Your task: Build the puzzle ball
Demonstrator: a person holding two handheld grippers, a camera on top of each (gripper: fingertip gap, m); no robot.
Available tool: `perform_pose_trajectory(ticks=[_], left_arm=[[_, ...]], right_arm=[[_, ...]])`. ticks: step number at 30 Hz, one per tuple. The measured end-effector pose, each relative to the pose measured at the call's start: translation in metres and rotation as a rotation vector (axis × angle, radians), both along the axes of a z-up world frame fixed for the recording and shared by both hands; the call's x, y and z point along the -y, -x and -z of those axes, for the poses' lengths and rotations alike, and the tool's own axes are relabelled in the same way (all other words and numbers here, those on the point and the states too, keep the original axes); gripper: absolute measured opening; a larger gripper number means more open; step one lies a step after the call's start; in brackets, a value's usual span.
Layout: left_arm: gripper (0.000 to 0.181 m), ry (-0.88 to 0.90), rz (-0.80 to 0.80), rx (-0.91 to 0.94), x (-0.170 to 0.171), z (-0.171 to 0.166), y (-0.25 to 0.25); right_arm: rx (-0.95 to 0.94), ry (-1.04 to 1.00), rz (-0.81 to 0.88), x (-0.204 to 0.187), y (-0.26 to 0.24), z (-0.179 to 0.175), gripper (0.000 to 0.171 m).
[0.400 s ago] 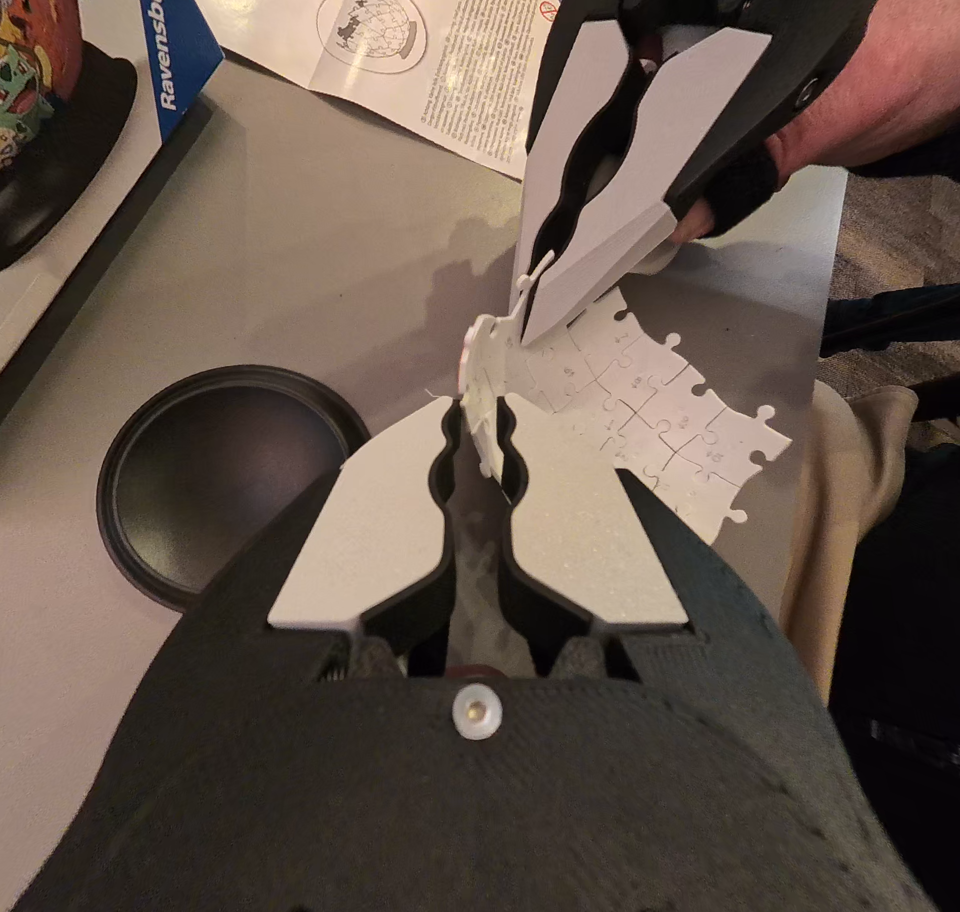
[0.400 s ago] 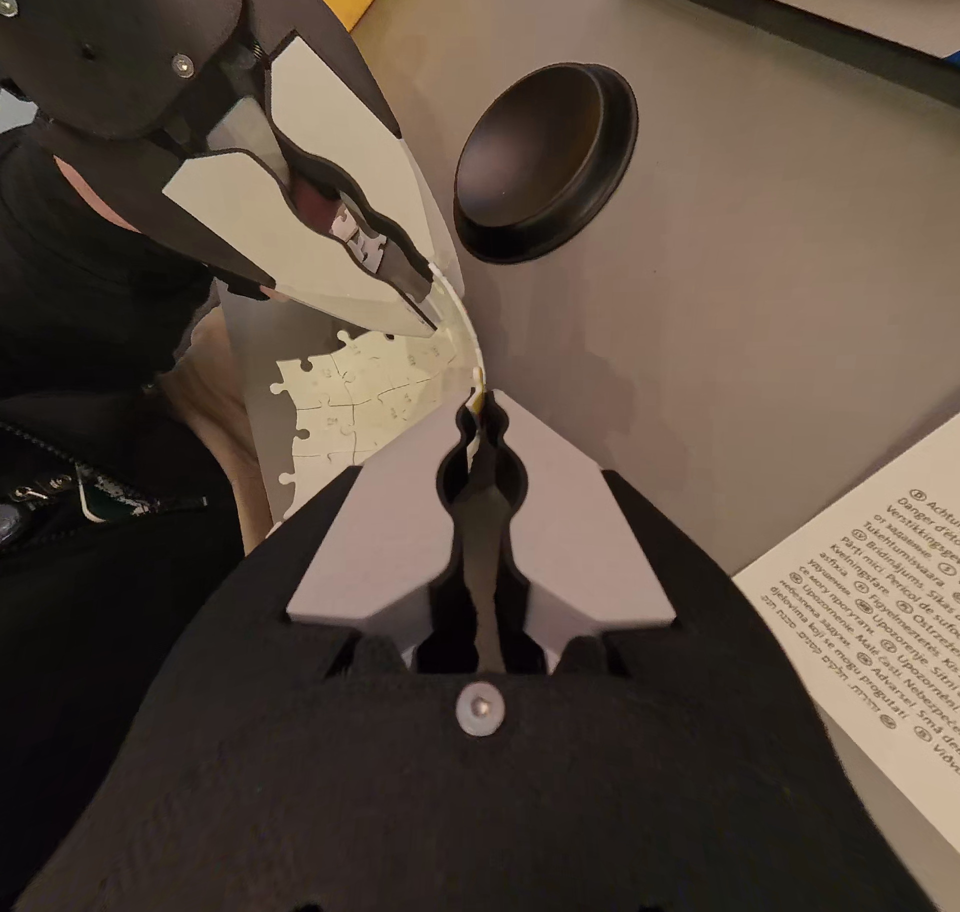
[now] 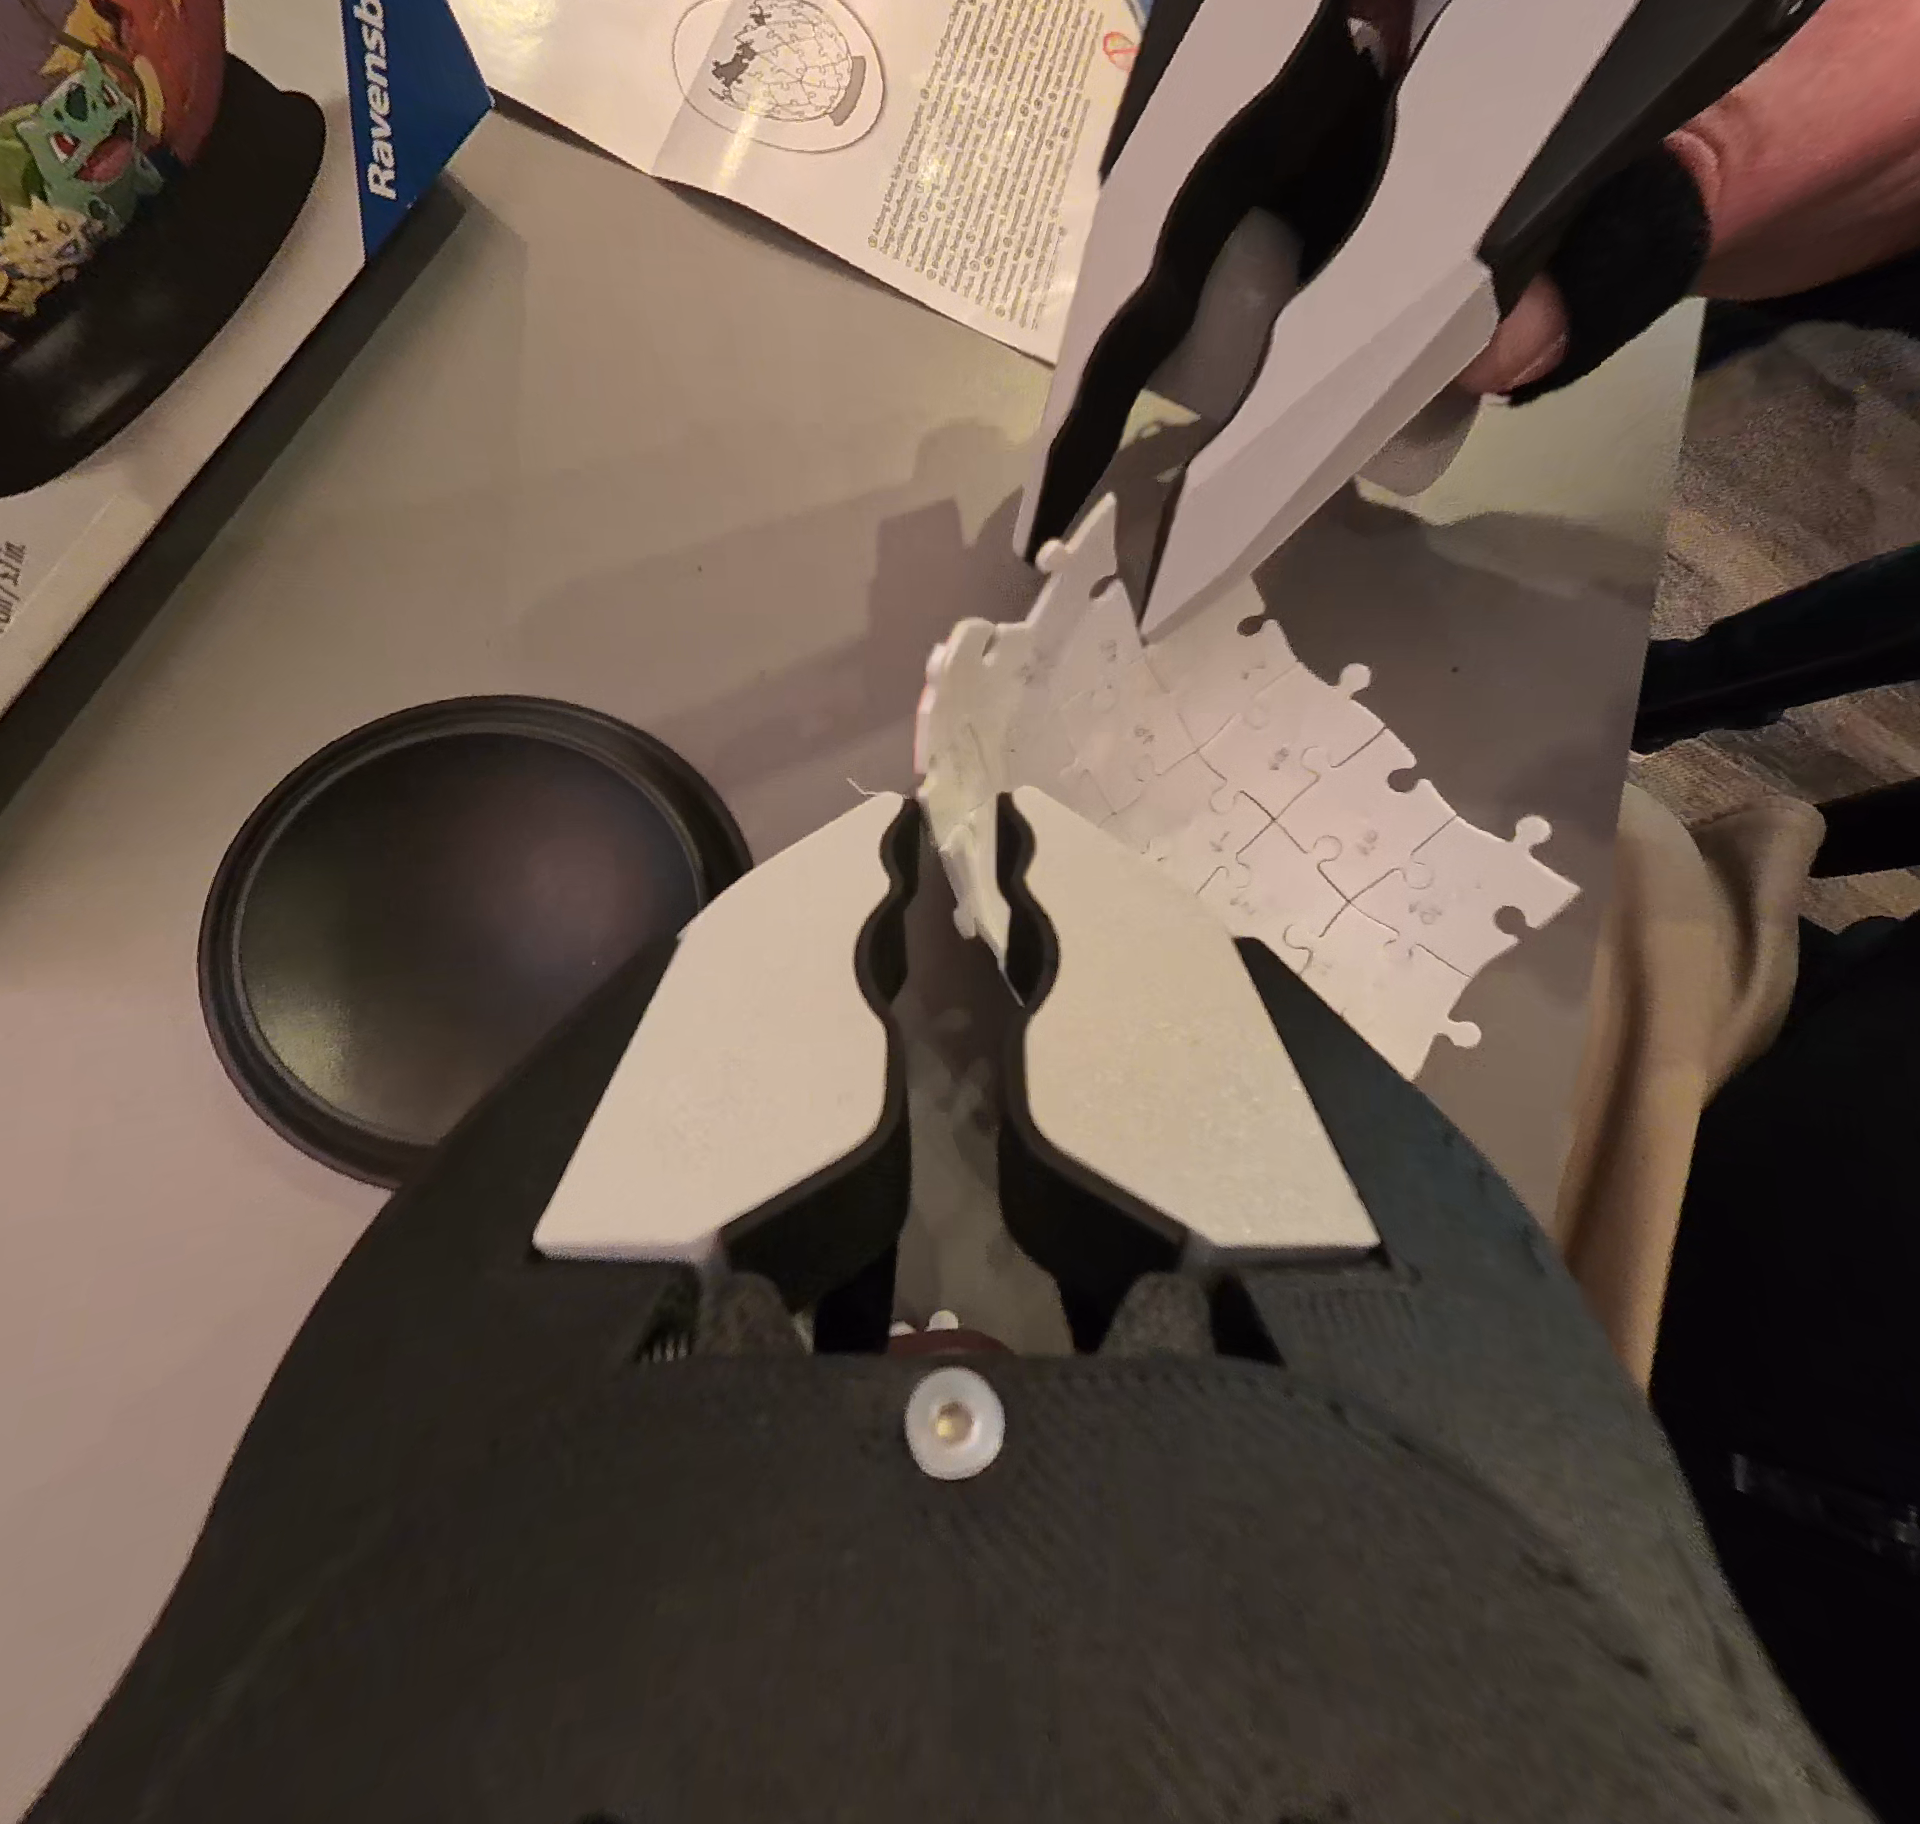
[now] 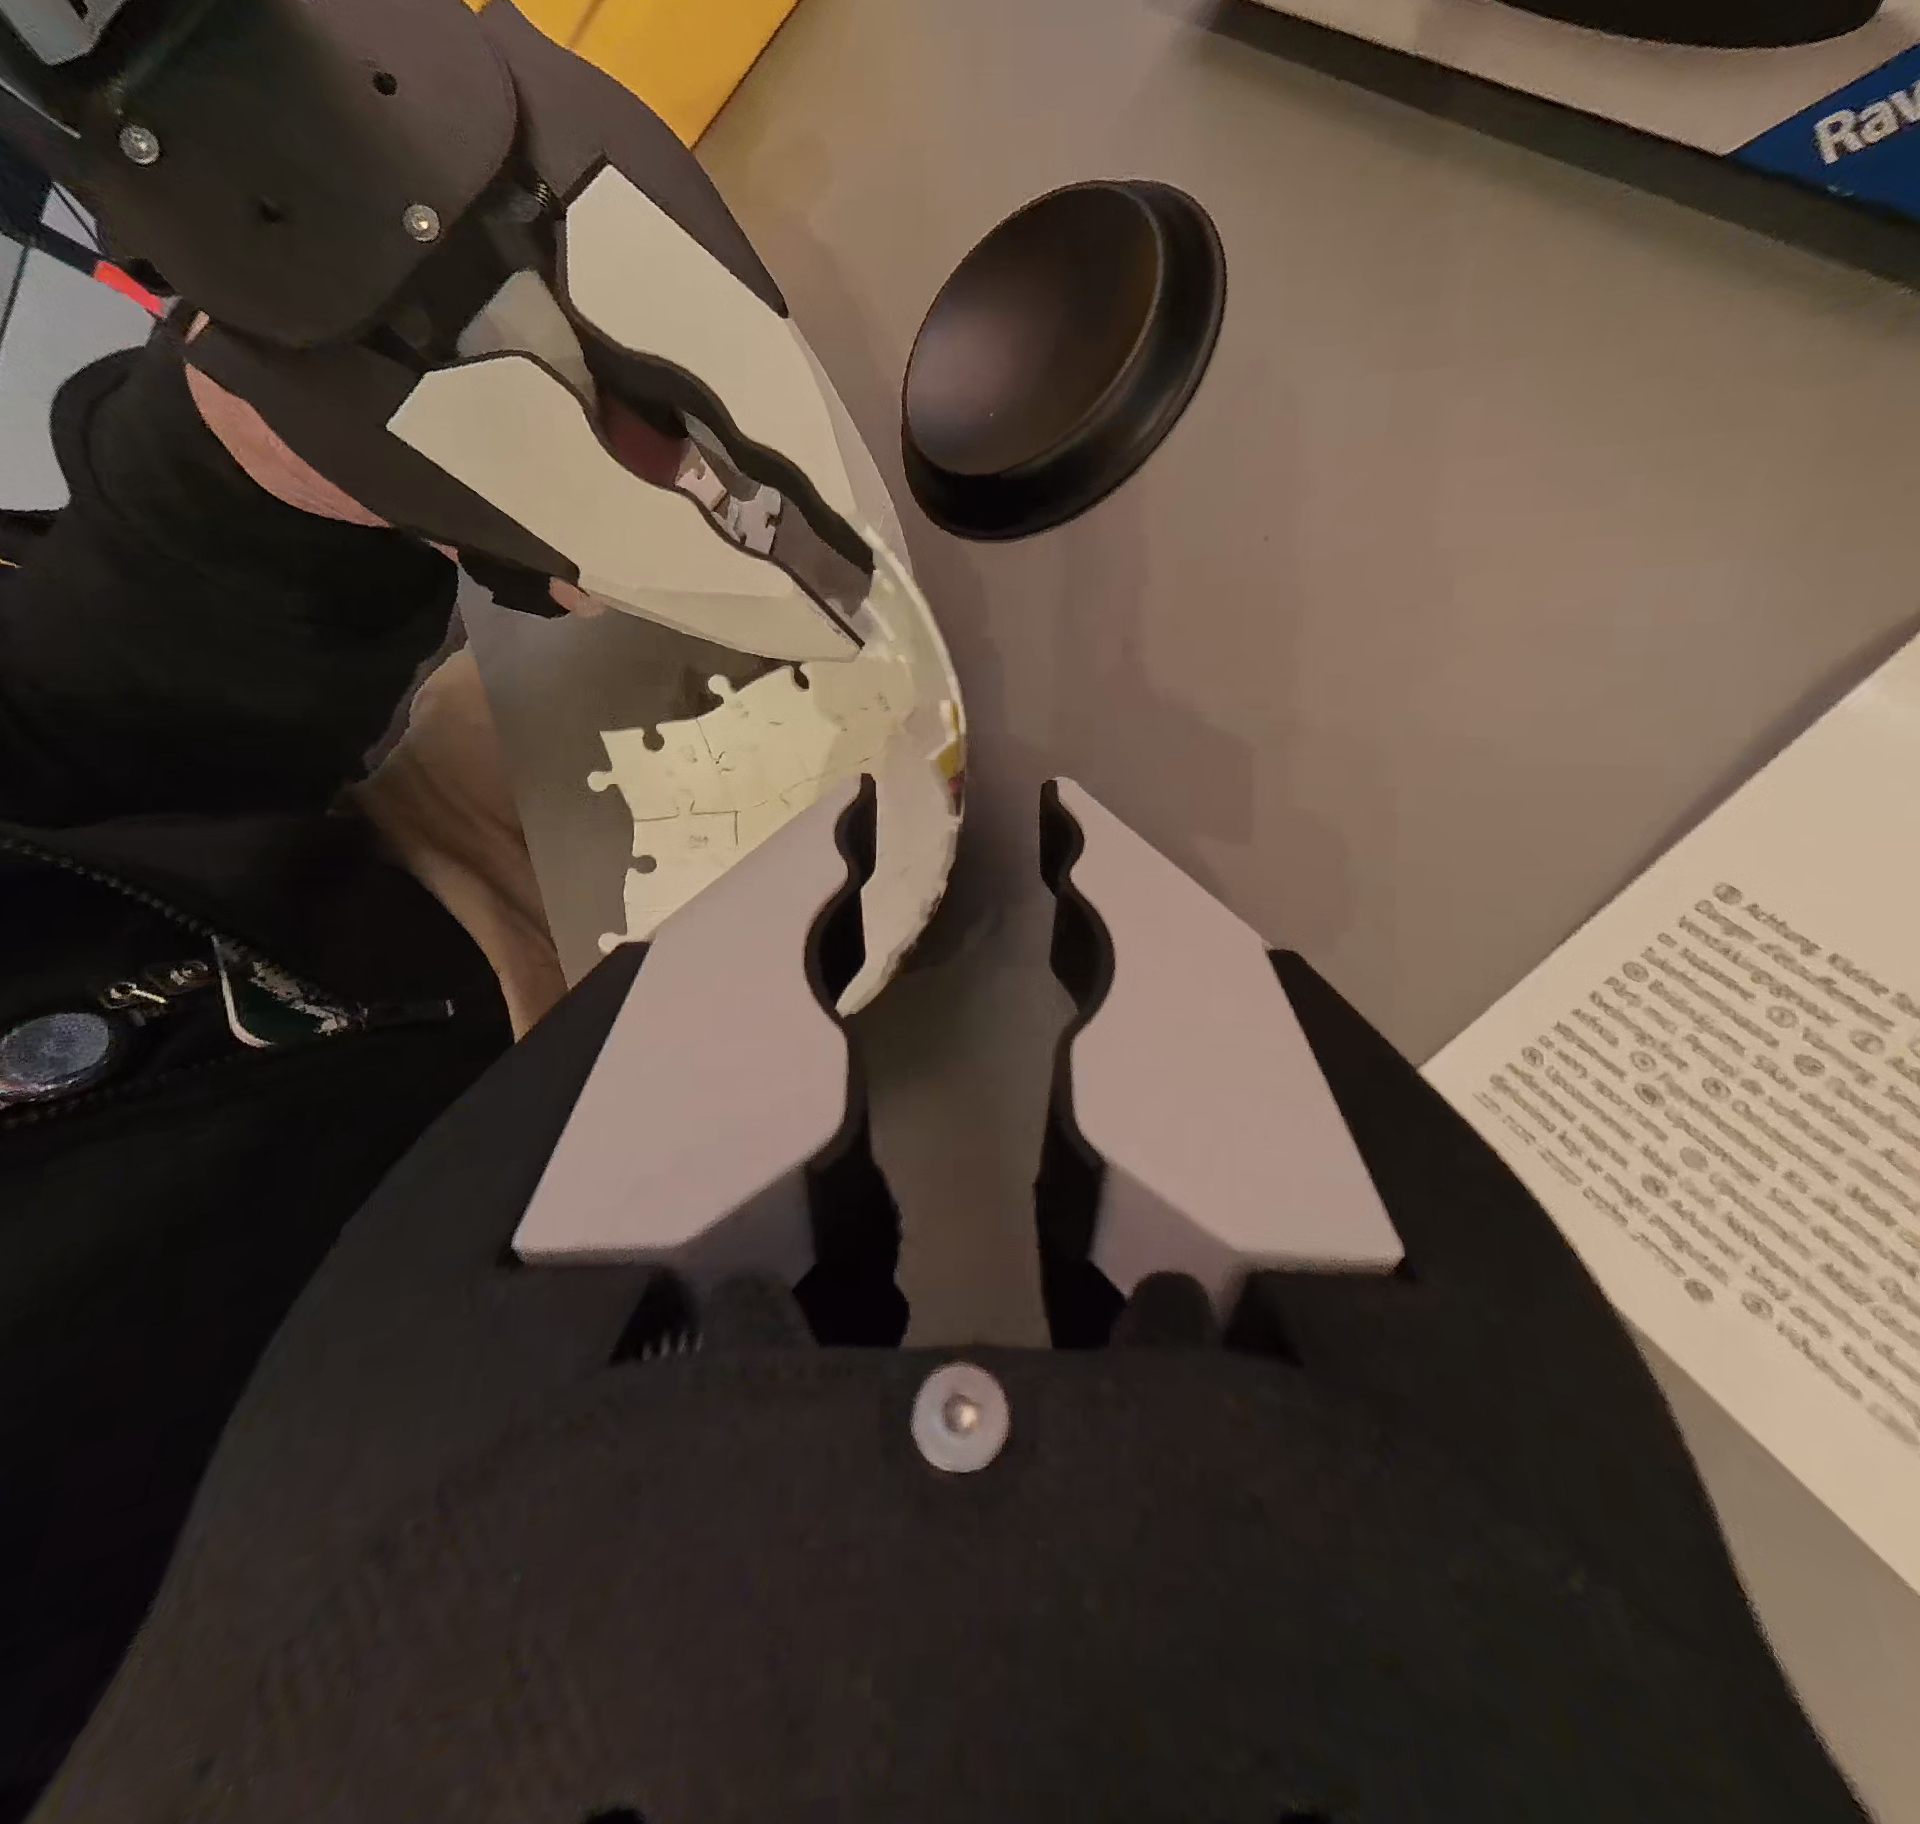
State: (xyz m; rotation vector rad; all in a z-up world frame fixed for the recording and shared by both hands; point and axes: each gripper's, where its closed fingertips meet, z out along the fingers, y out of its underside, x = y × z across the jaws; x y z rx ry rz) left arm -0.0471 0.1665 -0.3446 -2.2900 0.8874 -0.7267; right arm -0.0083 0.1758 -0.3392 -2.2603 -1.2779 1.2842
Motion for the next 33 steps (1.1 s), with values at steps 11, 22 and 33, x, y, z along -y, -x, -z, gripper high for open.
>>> perform_pose_trajectory(ticks=[11, 22, 33], left_arm=[[0.022, -0.057, -0.047, -0.019, 0.006, -0.026, 0.035], [0.021, -0.209, -0.184, -0.154, 0.048, -0.095, 0.128], [0.022, -0.275, -0.566, -0.326, 0.143, -0.146, 0.317]], right_arm=[[0.041, -0.079, 0.044, 0.011, -0.03, -0.017, 0.03], [-0.026, -0.12, 0.124, 0.019, -0.044, -0.036, 0.02], [-0.04, -0.135, 0.114, 0.018, -0.037, -0.017, 0.021]])
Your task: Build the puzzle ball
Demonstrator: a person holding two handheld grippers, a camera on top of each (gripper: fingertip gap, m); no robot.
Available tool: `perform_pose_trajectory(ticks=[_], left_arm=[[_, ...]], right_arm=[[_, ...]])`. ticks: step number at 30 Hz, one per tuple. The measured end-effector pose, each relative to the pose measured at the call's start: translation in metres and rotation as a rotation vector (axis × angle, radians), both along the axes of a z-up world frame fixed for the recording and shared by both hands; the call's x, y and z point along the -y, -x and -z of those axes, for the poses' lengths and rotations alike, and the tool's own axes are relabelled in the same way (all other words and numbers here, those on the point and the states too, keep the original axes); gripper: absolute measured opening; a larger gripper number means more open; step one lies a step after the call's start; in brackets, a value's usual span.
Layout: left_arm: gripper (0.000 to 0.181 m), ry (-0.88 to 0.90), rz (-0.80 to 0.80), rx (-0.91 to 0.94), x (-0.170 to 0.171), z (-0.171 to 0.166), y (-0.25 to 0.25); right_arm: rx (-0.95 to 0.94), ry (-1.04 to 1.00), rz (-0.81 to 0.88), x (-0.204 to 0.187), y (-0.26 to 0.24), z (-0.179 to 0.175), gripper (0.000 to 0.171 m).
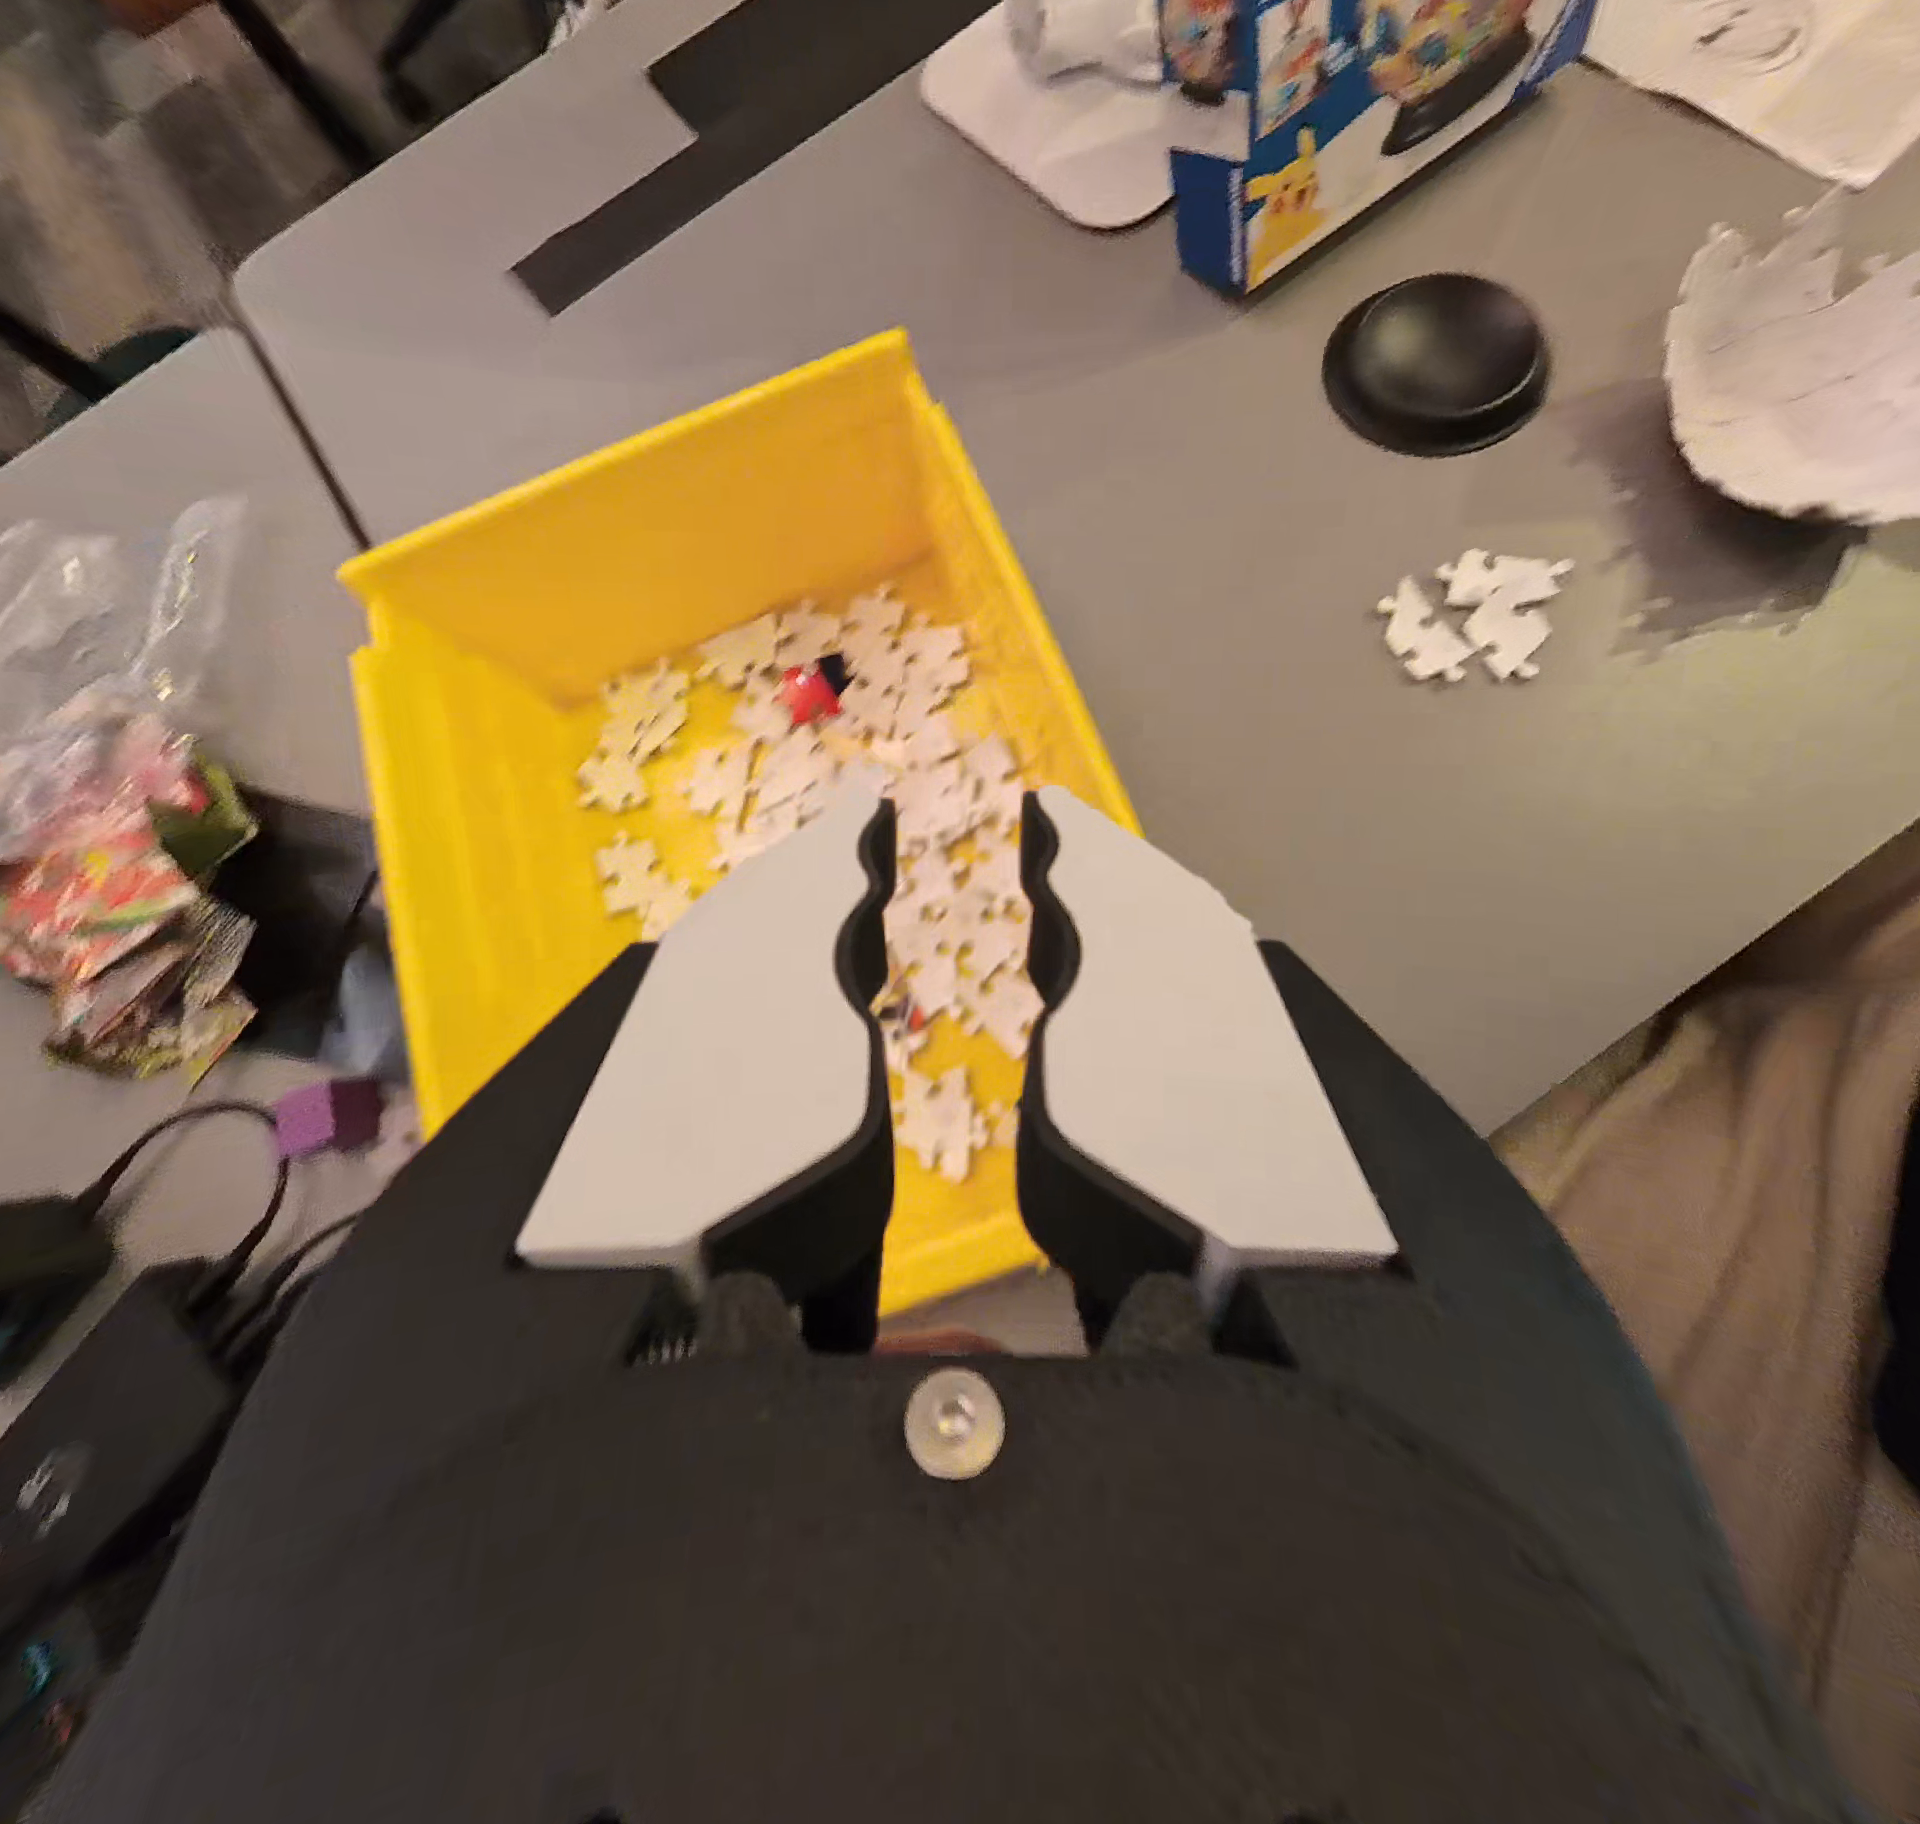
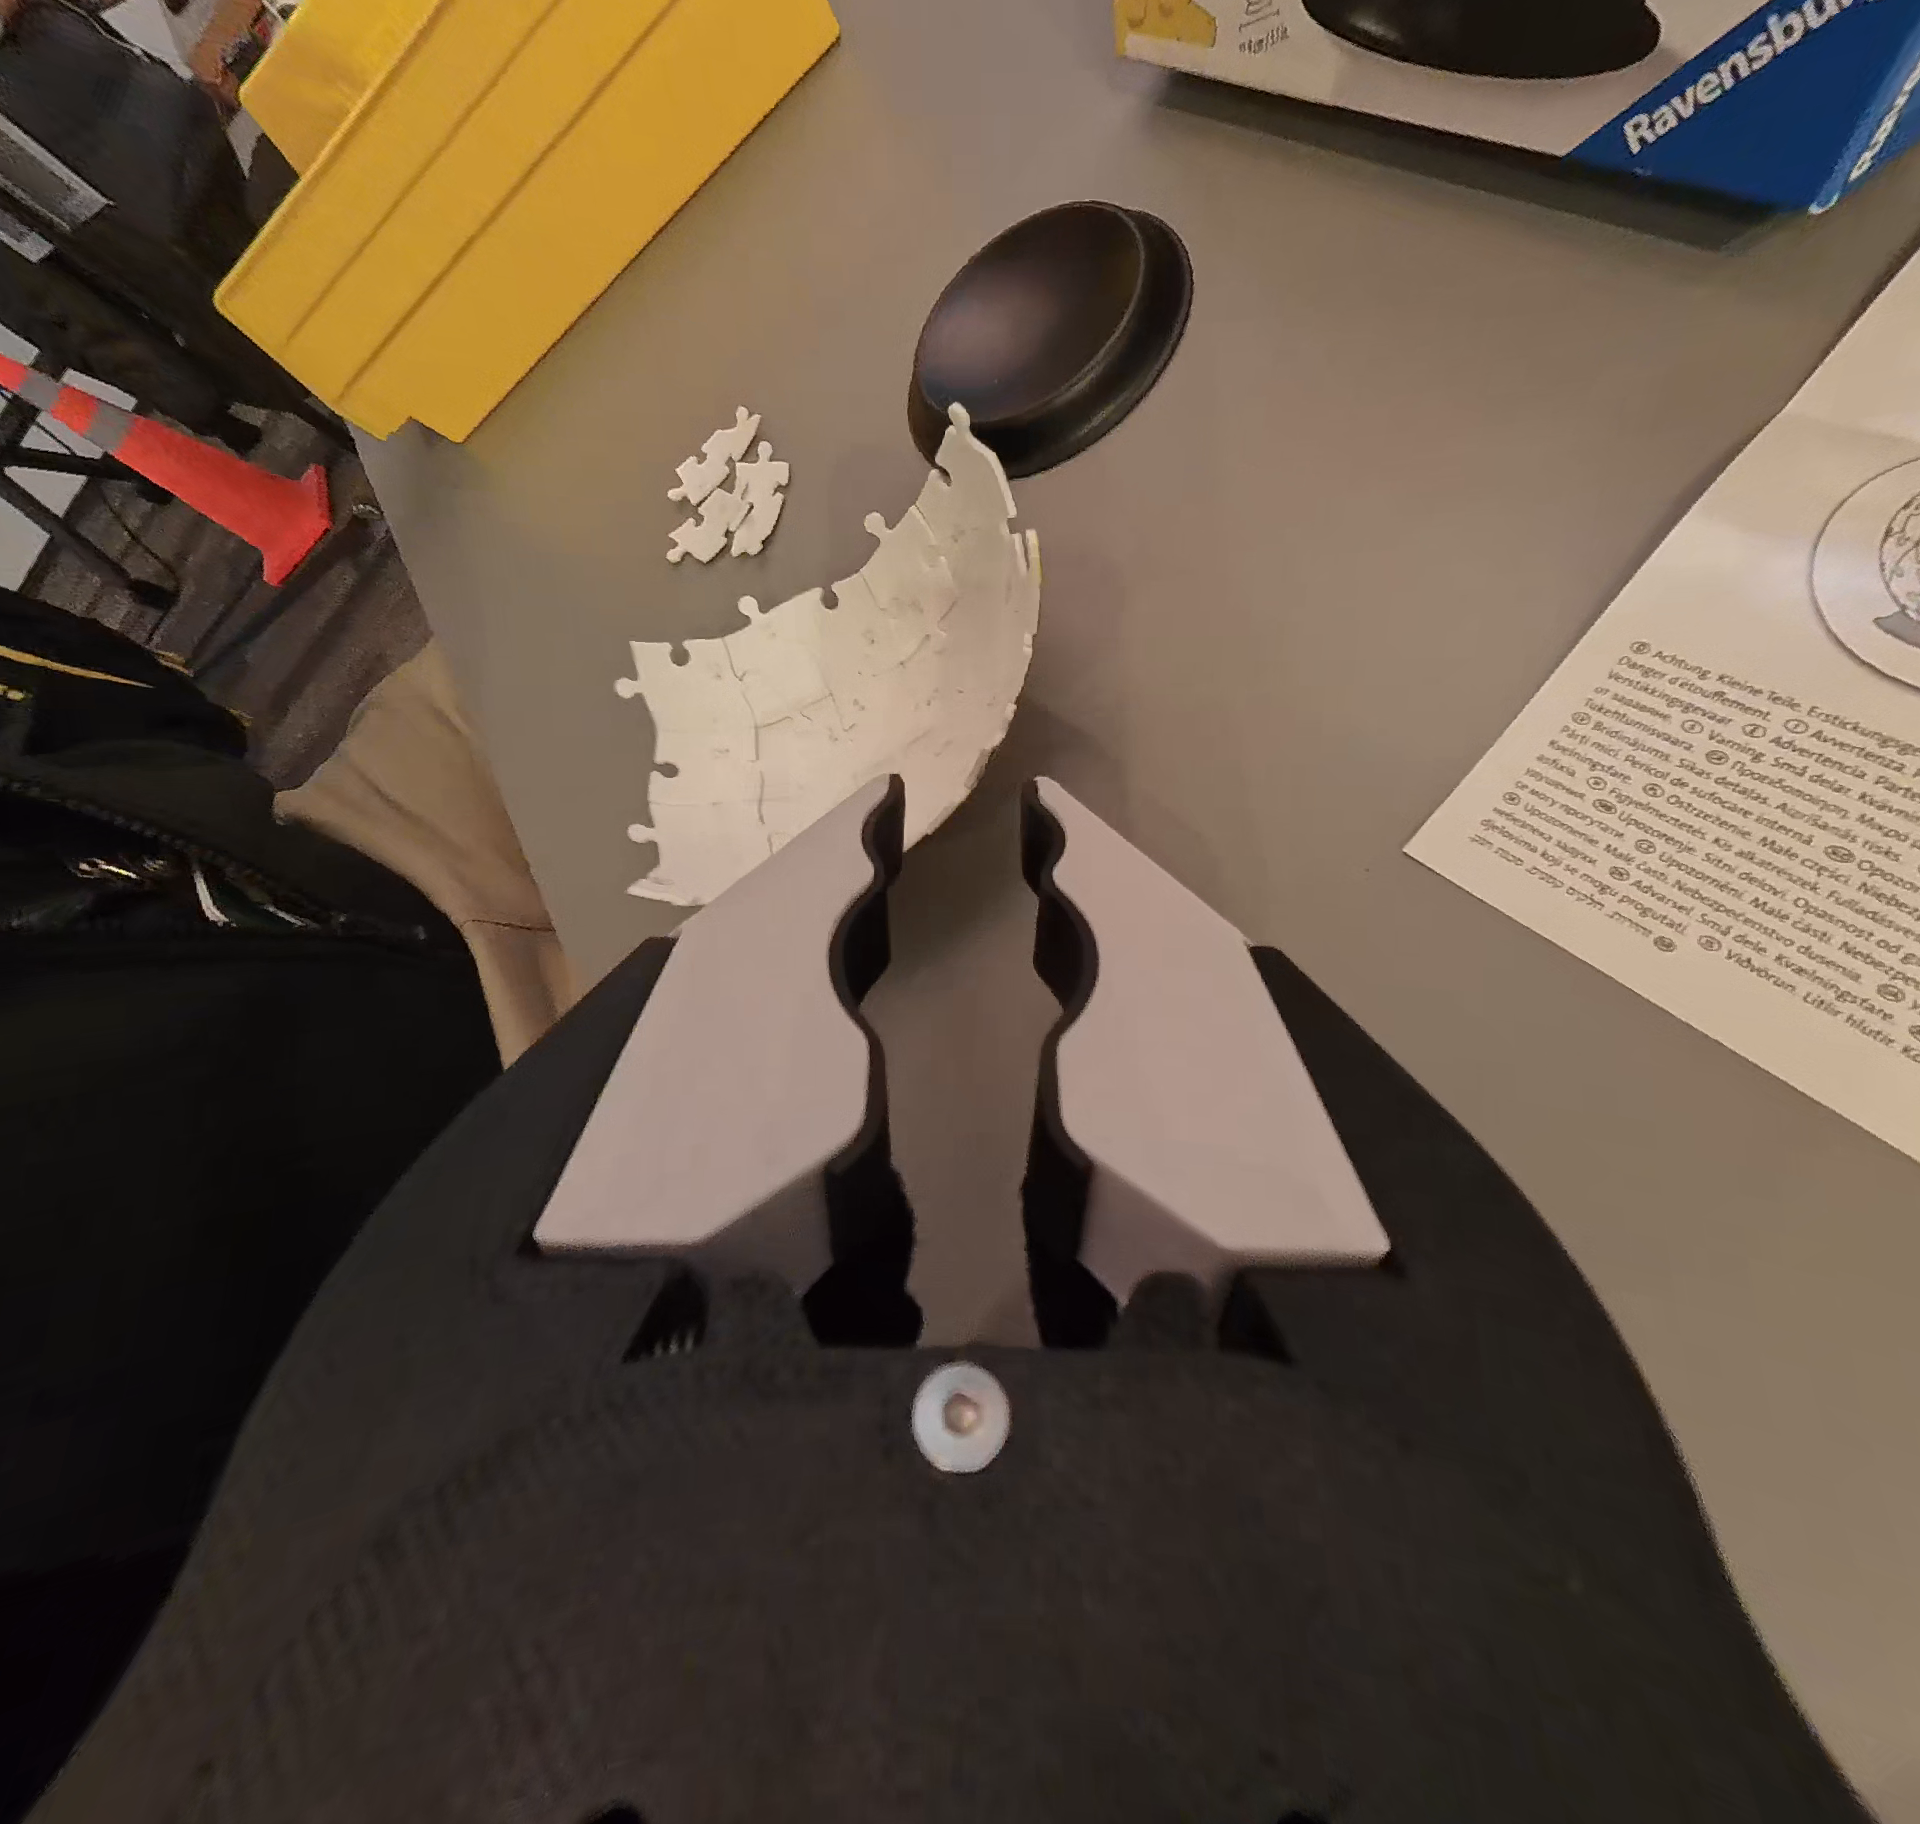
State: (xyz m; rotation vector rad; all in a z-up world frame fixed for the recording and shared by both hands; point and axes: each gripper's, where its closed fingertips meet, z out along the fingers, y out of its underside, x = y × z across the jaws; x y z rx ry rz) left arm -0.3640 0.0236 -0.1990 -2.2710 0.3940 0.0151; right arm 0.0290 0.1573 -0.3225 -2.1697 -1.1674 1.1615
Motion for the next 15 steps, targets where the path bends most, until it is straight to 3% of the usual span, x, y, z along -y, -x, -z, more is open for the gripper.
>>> perform_pose_trajectory(ticks=[8, 15], left_arm=[[0.026, 0.138, -0.056, -0.057, 0.047, 0.041, 0.054], [0.026, 0.316, 0.045, -0.114, 0.05, 0.095, 0.053]], right_arm=[[-0.041, 0.032, 0.01, -0.004, 0.003, 0.018, 0.022], [-0.128, 0.108, 0.026, -0.006, 0.004, 0.02, 0.022]])
